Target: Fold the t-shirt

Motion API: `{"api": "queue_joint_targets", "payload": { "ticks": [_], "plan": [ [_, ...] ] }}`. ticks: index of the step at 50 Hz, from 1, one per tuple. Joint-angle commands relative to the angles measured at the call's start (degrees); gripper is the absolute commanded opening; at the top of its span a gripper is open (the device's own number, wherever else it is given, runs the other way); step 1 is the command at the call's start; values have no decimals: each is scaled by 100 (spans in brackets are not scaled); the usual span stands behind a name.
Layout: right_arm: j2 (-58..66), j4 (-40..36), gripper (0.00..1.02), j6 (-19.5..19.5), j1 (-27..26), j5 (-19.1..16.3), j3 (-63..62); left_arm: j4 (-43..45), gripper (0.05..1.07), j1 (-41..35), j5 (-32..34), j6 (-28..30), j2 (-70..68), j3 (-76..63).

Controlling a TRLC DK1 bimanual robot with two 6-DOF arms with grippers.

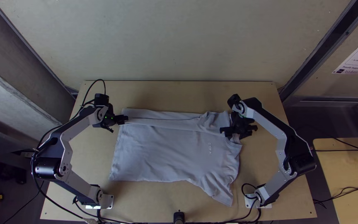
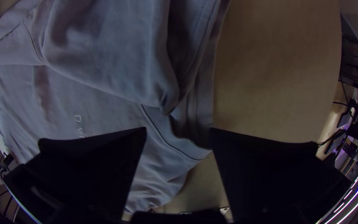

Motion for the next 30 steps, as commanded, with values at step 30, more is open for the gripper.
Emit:
{"api": "queue_joint_targets", "payload": {
  "ticks": [30],
  "plan": [
    [-1710, -1848, 99, 248, 44, -91, 133, -3332, 103, 74, 929, 785, -2153, 512]
  ]
}}
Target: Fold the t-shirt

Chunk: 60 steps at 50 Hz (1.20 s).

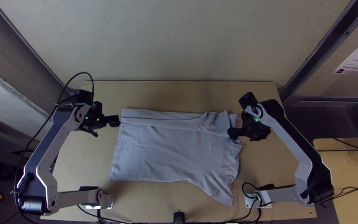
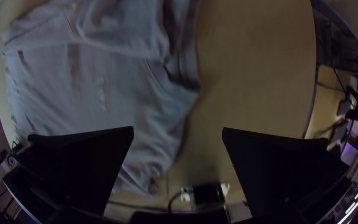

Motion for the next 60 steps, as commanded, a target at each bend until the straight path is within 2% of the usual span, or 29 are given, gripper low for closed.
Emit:
{"api": "queue_joint_targets", "payload": {
  "ticks": [1, 3, 5, 7, 14, 21, 31, 45, 60],
  "plan": [
    [-121, -712, 99, -85, 13, -38, 129, -695, 103, -79, -20, 333, -334, -114],
    [-261, -773, 99, -208, 13, -38, 111, -826, 103, -150, -275, 570, -457, -316],
    [-402, -844, 99, -190, 48, -56, 94, -853, 103, -317, -714, 658, -616, -501],
    [-569, -844, 99, -181, 48, -47, 23, -905, 103, -457, -890, 684, -774, -659],
    [-1008, -852, 99, 109, 66, -56, -223, -1442, 103, -615, -908, 869, -976, -1133],
    [-1228, -852, 99, 363, 461, -56, -574, -1802, 103, -677, -1127, 904, -958, -1494],
    [-1325, -852, 99, 407, 918, -56, -987, -1907, 103, -730, -1259, 1018, -853, -1854],
    [-1175, -782, 99, 522, 1498, -100, -1506, -1749, 102, -1240, -1426, 974, -466, -2373],
    [-1000, -580, 99, 469, 1692, -188, -1858, -1415, 101, -1591, -1664, 860, 17, -2733]
  ]
}}
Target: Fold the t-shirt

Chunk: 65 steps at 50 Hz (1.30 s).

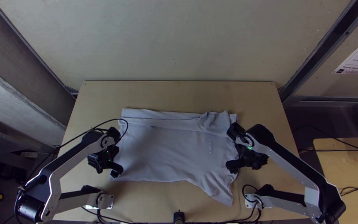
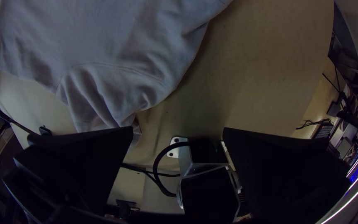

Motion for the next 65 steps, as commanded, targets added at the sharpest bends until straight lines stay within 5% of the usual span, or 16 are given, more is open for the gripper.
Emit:
{"api": "queue_joint_targets", "payload": {
  "ticks": [1, 4, 17, 28, 39, 53, 65],
  "plan": [
    [113, 26, 99, 97, 64, -72, -113, 64, 101, -41, -55, -38, 203, -191],
    [148, 43, 99, 97, 64, -72, -149, 73, 92, -77, -55, -56, 309, -191],
    [544, 96, 99, 115, 55, -204, -254, 152, 89, -542, 24, -302, 801, -209],
    [728, 96, 99, 176, 64, -388, -368, 284, 7, -824, 323, -302, 968, -191],
    [957, 140, 97, 176, 257, -722, -535, 240, 8, -736, 437, -267, 959, -77],
    [1809, 570, 86, -298, 608, -1900, -790, 161, 8, -639, 437, -275, 941, 73],
    [2407, 1071, 73, -377, 758, -2085, -878, 135, 8, -463, 429, -196, 915, 73]
  ]
}}
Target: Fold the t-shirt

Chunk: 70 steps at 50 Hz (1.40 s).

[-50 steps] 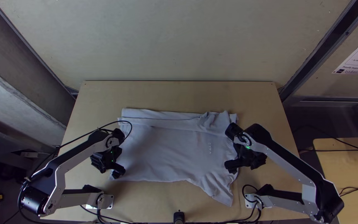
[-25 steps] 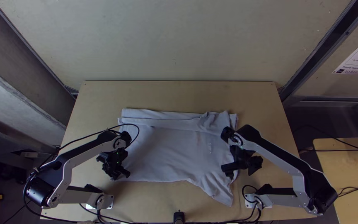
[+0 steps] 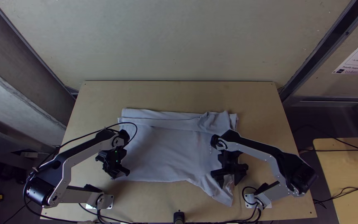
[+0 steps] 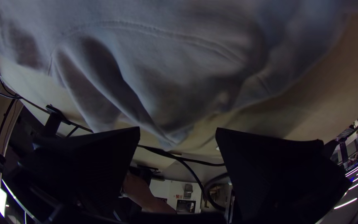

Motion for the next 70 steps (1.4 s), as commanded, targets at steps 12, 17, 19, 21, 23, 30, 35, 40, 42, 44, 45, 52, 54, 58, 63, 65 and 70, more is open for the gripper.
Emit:
{"api": "queue_joint_targets", "payload": {
  "ticks": [12, 17, 19, 21, 23, 30, 35, 40, 42, 44, 45, 52, 54, 58, 63, 65, 70],
  "plan": [
    [287, 262, 2, -139, 357, 201, -179, -60, 8, 393, -118, 213, 23, 123],
    [102, 77, 2, -183, 295, 227, -109, -95, 8, 490, -118, 266, 23, 247],
    [-47, 7, 2, -183, 225, 227, -47, -122, 8, 542, -118, 293, 23, 317],
    [-206, -72, 2, -183, 76, 227, 32, -139, 8, 621, -118, 319, 14, 414],
    [-302, -213, 2, -183, -47, 236, 129, -192, 8, 665, -109, 336, 5, 519],
    [-636, -565, 2, -289, -566, 456, 375, -288, 8, 797, -109, 354, -38, 800],
    [-856, -652, 2, -315, -909, 667, 524, -332, 8, 885, -109, 389, -100, 958],
    [-944, -775, 2, -350, -1181, 966, 639, -350, 8, 1026, -109, 477, -144, 1090],
    [-944, -811, 2, -394, -1322, 1062, 665, -350, 8, 1096, -109, 512, -144, 1143],
    [-944, -819, 2, -456, -1462, 1124, 709, -341, 8, 1166, -109, 521, -144, 1196],
    [-935, -819, 2, -482, -1524, 1141, 753, -350, 8, 1202, -109, 539, -135, 1231],
    [-794, -855, 2, -614, -1867, 1343, 1140, -332, 8, 1307, -65, 556, -65, 1574],
    [-733, -855, 2, -649, -1963, 1414, 1298, -315, 8, 1307, -57, 547, -30, 1706],
    [-557, -872, 2, -728, -2201, 1475, 1632, -315, 8, 1325, -57, 495, 93, 2013],
    [-311, -907, 2, -807, -2394, 1563, 2115, -306, 8, 1377, -57, 460, 339, 2461],
    [-206, -916, 2, -825, -2447, 1598, 2291, -288, 8, 1395, -57, 451, 454, 2646],
    [76, -942, 2, -886, -2535, 1660, 2695, -236, 8, 1448, -65, 460, 735, 3112]
  ]
}}
